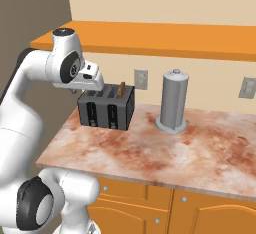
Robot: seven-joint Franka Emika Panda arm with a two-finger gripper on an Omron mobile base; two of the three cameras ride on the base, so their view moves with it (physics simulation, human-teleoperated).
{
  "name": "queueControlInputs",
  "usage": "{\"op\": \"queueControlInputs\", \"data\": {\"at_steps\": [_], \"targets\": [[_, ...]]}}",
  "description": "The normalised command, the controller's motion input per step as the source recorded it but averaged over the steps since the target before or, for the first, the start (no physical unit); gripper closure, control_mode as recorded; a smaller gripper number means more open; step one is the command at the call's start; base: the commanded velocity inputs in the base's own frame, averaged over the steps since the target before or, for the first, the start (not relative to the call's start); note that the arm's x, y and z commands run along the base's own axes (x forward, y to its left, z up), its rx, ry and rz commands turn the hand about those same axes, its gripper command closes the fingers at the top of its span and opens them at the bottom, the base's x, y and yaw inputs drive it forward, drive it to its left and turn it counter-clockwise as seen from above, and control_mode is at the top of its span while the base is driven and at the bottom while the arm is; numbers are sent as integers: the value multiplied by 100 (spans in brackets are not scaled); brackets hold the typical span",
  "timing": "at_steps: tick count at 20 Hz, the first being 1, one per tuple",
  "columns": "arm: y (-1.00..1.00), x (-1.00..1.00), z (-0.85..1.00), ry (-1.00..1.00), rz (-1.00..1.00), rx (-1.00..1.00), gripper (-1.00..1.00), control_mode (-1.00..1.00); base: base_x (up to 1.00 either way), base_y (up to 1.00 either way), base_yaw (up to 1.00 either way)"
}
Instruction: Start the toaster. Once the lever pops up, take the bread to the plate on the dining counter.
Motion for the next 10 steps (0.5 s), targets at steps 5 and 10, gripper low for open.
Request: {"op": "queueControlInputs", "data": {"at_steps": [5,10], "targets": [[-23,0,0,0,0,0,-100,-100,0,0,0],[-48,0,-3,0,0,0,-100,-100,0,0,0]]}}
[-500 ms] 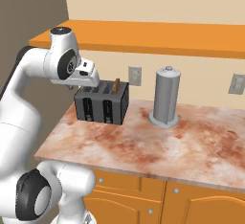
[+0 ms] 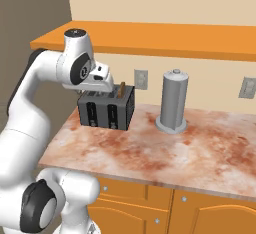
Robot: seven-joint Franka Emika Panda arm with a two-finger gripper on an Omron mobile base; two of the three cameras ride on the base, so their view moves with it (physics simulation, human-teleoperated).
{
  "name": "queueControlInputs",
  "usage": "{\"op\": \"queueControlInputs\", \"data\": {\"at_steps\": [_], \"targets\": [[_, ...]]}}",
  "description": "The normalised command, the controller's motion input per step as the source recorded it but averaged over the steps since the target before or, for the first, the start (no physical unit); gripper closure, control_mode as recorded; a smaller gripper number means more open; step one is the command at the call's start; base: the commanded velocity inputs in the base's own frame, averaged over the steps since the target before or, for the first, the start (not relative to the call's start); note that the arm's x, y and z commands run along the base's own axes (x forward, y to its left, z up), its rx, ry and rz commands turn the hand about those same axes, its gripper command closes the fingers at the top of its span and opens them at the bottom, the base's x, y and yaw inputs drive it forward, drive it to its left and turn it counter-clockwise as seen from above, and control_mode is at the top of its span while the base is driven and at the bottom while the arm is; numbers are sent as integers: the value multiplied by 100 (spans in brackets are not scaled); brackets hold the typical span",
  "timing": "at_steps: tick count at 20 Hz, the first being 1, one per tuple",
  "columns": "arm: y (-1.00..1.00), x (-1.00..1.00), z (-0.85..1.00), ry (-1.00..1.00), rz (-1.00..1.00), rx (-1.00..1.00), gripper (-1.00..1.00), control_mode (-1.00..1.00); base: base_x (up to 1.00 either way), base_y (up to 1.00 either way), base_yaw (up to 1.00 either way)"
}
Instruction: Start the toaster. Once the lever pops up, take the bread to the plate on the dining counter.
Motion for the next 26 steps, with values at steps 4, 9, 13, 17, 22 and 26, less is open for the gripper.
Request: {"op": "queueControlInputs", "data": {"at_steps": [4,9,13,17,22,26], "targets": [[-35,0,-15,0,0,0,-100,-100,0,0,0],[-20,0,-11,0,0,0,-100,-100,0,0,0],[0,0,-21,0,0,0,-100,-100,0,0,0],[-1,0,-24,0,0,0,-100,-100,0,0,0],[-8,0,-15,0,0,0,-100,-100,0,0,0],[0,1,-12,0,0,0,-100,-100,0,0,0]]}}
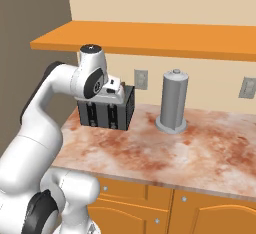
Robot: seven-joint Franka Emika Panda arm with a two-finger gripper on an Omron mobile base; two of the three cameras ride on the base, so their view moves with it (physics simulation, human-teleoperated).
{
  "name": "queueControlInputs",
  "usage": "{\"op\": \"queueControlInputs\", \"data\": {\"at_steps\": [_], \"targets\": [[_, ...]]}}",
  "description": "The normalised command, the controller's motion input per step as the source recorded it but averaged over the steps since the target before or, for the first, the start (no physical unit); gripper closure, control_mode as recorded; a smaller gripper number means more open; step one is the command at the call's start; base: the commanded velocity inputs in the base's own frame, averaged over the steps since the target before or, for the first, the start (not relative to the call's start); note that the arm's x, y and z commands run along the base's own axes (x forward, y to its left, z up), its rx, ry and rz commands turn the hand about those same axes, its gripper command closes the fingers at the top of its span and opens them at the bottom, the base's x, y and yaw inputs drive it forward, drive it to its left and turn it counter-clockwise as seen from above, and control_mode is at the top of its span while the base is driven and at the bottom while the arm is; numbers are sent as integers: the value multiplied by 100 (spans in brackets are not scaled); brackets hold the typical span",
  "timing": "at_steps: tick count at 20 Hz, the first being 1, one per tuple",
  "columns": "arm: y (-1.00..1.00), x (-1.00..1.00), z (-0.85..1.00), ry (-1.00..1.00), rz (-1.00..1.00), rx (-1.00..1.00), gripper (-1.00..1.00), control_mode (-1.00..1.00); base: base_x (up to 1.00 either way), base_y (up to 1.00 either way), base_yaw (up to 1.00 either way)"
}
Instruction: Start the toaster. Once the lever pops up, take the bread to the plate on the dining counter.
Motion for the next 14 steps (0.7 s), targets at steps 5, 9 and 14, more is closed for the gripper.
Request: {"op": "queueControlInputs", "data": {"at_steps": [5,9,14], "targets": [[0,1,-10,0,0,0,-100,-100,0,0,0],[0,6,-12,0,0,0,-100,-100,0,0,0],[-1,32,-1,0,0,0,-100,-100,0,0,0]]}}
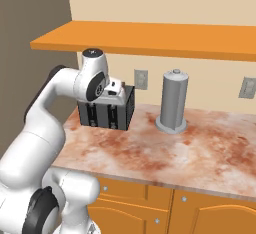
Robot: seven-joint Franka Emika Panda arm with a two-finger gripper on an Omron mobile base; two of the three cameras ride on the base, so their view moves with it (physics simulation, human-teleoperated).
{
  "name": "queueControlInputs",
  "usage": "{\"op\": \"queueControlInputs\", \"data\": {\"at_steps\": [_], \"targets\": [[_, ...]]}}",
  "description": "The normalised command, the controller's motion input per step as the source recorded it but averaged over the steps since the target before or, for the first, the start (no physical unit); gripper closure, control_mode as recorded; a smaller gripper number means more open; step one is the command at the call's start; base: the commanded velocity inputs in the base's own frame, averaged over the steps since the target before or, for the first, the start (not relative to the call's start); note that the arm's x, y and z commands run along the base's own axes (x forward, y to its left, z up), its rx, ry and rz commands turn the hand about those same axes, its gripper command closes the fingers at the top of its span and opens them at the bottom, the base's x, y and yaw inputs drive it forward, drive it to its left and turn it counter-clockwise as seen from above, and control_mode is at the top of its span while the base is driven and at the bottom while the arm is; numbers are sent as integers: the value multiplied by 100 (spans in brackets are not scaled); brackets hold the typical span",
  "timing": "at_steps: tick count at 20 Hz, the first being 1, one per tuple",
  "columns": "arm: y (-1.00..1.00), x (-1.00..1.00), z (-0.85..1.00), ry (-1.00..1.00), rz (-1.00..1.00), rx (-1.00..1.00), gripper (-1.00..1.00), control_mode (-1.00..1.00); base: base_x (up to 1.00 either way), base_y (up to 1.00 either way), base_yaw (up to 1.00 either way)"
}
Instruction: Start the toaster. Once the lever pops up, take the bread to the plate on the dining counter.
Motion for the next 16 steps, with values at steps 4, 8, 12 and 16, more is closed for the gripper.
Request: {"op": "queueControlInputs", "data": {"at_steps": [4,8,12,16], "targets": [[-6,35,0,0,0,0,-100,-100,0,0,0],[-11,32,0,0,0,0,-100,-100,0,0,0],[-6,28,0,-3,0,0,-100,-100,0,0,0],[0,10,-20,-5,0,0,-100,-100,0,0,0]]}}
